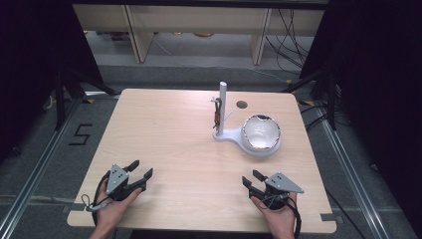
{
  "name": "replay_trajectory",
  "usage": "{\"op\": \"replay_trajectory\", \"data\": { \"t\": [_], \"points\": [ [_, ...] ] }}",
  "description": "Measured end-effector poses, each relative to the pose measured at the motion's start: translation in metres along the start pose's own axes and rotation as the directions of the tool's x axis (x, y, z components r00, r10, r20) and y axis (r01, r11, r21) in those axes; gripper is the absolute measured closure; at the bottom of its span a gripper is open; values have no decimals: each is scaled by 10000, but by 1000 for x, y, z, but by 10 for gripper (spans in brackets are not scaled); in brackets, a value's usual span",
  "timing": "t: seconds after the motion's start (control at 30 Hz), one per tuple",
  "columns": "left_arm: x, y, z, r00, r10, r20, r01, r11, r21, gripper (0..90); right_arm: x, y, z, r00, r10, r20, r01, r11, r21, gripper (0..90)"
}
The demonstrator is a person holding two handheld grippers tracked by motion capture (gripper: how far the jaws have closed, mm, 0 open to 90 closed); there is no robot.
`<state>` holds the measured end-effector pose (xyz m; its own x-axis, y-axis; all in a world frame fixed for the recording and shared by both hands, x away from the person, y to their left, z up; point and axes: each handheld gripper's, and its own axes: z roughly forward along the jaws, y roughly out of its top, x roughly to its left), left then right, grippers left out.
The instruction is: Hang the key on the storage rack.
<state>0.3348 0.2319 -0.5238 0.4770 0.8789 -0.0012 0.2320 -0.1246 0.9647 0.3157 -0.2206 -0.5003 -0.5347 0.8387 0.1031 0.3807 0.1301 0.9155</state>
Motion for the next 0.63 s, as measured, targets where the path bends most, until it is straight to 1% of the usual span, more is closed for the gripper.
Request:
{"op": "replay_trajectory", "data": {
  "t": [0.03, 0.1, 0.13, 0.17, 0.2, 0.27, 0.3, 0.33, 0.4, 0.47, 0.5, 0.53, 0.57, 0.6, 0.63],
  "points": [
    [-1, 0, 0, 10000, -68, -2, 68, 10000, -70, 387, -2, 0, -1, 9998, -188, -49, 188, 9998, 18, 510],
    [-2, 0, -2, 9999, 102, -101, -102, 9999, -51, 387, -3, -2, -1, 10000, -64, -8, 64, 10000, -41, 509],
    [-3, 0, -2, 9997, 228, -64, -229, 9997, -76, 386, -3, -3, -1, 10000, 38, 8, -38, 10000, 19, 509],
    [-3, 0, -2, 9996, 262, -35, -263, 9996, -114, 384, -5, -4, 0, 9999, -157, 68, 157, 9999, -43, 508],
    [-2, 0, -1, 9996, 274, -40, -275, 9996, -92, 383, -4, -5, 0, 9999, 109, -35, -109, 9999, 14, 508],
    [-1, 0, -1, 9999, 149, -15, -149, 9998, -107, 381, -6, -6, -1, 9999, 123, -57, -123, 9999, 53, 506],
    [-1, 0, -2, 9999, 112, -32, -113, 9999, -48, 380, -7, -8, 0, 10000, -57, 56, 57, 10000, 36, 504],
    [-1, 0, -2, 9999, 100, -52, -100, 9999, -23, 379, -7, -8, -1, 10000, 48, 36, -48, 9999, 115, 503],
    [0, 0, -2, 10000, 76, -30, -76, 10000, -36, 375, -7, -10, 1, 9999, -52, 133, 53, 10000, -65, 498],
    [1, 0, -2, 10000, 18, -34, -18, 10000, -74, 372, -8, -11, 0, 10000, 74, 43, -75, 10000, 50, 493],
    [1, 0, -2, 10000, 8, -35, -8, 10000, -53, 369, -8, -12, 0, 10000, 75, 57, -75, 9999, 81, 490],
    [1, 0, -2, 10000, 6, -9, -6, 10000, -73, 367, -8, -13, 0, 9998, 96, 180, -97, 9999, 54, 488],
    [1, 0, -1, 10000, -4, -2, 4, 10000, -96, 365, -8, -13, 1, 9997, 162, 161, -163, 9999, 54, 486],
    [2, 0, -1, 10000, 0, -3, 0, 10000, -68, 365, -9, -14, 2, 9999, 94, 127, -95, 9999, 62, 485],
    [2, 0, -2, 10000, 13, -37, -12, 10000, 12, 364, -8, -14, 1, 9998, 148, 131, -149, 9998, 118, 483]
  ]
}}
